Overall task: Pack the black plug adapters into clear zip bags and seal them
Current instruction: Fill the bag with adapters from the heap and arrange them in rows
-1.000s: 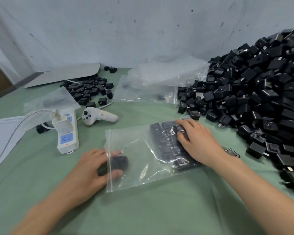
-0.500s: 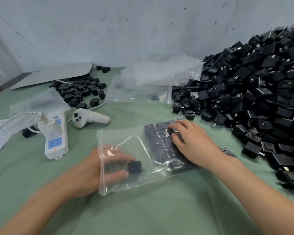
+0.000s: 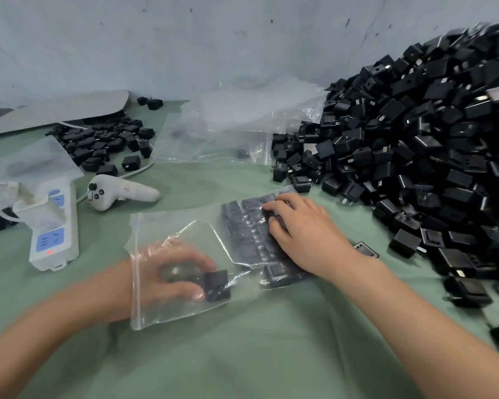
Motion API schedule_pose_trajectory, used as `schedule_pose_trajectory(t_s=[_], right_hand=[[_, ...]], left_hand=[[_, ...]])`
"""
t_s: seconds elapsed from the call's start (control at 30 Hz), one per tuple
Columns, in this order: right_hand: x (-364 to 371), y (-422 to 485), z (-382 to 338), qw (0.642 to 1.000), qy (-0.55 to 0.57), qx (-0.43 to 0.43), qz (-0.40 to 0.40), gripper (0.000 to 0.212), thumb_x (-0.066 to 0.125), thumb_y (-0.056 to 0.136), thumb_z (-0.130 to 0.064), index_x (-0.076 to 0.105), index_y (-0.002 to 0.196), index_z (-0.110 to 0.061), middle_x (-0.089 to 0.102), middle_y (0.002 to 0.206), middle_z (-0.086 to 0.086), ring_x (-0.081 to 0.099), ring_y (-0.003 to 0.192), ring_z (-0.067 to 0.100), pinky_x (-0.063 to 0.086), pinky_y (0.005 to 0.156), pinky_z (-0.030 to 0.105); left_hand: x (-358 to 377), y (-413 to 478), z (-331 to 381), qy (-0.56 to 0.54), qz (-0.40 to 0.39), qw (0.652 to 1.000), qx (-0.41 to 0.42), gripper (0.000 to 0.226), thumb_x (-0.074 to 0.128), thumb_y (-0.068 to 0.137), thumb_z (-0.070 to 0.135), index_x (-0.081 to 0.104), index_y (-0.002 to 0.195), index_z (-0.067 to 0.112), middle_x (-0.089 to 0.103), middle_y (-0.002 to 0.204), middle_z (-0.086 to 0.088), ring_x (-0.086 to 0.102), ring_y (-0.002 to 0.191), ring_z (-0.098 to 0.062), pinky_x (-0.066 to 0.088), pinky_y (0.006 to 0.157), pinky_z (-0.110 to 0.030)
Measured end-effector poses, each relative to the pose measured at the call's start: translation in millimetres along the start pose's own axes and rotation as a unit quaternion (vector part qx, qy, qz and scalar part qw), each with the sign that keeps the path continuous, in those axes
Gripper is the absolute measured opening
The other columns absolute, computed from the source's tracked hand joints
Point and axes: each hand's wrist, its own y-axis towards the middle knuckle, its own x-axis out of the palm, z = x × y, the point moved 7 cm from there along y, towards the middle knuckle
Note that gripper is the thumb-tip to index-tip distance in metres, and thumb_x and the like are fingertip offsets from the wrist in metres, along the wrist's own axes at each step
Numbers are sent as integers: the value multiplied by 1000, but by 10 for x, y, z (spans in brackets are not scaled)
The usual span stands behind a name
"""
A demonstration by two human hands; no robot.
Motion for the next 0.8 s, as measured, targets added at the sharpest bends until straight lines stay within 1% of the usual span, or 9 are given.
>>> schedule_pose_trajectory(t_s=[0.1,0.23,0.33,0.37,0.47,0.57,0.63,0.7,0.8], right_hand=[[1,-7,-5,1000,-4,-1,-4,42,35,105,-36,46,145,-28,41,148,-4,35,138,19,24,116,36],[-4,-10,-20,1000,-5,-2,-4,43,33,105,-37,45,145,-28,41,148,-4,34,138,19,24,117,36],[-2,-22,-18,1000,-11,-1,-3,42,33,105,-36,45,145,-29,41,148,-4,33,139,18,23,117,36],[-3,-23,-22,1000,-12,-2,-3,42,33,105,-36,45,145,-29,41,148,-4,33,139,18,23,117,36],[-10,-23,-35,1000,-15,-5,-2,42,33,105,-36,45,145,-29,40,149,-4,33,138,18,22,116,34],[-15,-31,-34,1000,-17,-5,1,42,33,106,-36,45,145,-29,41,149,-4,34,138,19,22,115,33],[-12,-36,-34,1000,-19,-4,1,41,33,106,-36,45,145,-29,40,149,-5,34,138,18,21,116,33],[-13,-34,-39,1000,-15,-3,-1,41,33,106,-35,45,145,-29,39,150,-5,33,139,19,21,117,33],[-18,-31,-37,1000,-13,-3,-1,42,33,106,-36,45,145,-29,39,150,-5,33,140,19,21,117,34]], left_hand=[[1,16,-39,-22,-24,999,2,32,68,84,62,70,112,48,69,107,15,66,103,-16,54,88,-43],[87,133,140,-82,-22,996,0,29,69,84,55,75,108,38,67,104,11,66,100,-10,53,85,-24],[228,209,160,-160,-39,984,-62,16,76,84,41,77,99,35,69,105,2,69,93,-7,52,76,-15],[256,222,183,-157,-41,984,-75,8,75,87,32,76,94,37,70,104,6,69,89,-4,51,73,-12],[251,262,214,-94,-15,993,-76,22,73,89,23,70,77,41,66,90,21,65,79,2,46,67,-6],[250,291,266,-76,-6,993,-87,7,77,85,35,72,84,32,62,92,21,65,86,-2,50,72,-11],[244,289,260,-39,-27,996,-81,23,79,78,52,72,89,33,56,97,26,61,92,2,47,74,-8],[229,274,226,-16,-62,994,-87,33,73,70,71,67,92,46,53,101,30,57,95,8,42,75,-3],[223,283,183,25,-72,994,-72,39,67,66,80,61,96,54,51,104,28,54,101,4,40,81,-7]])
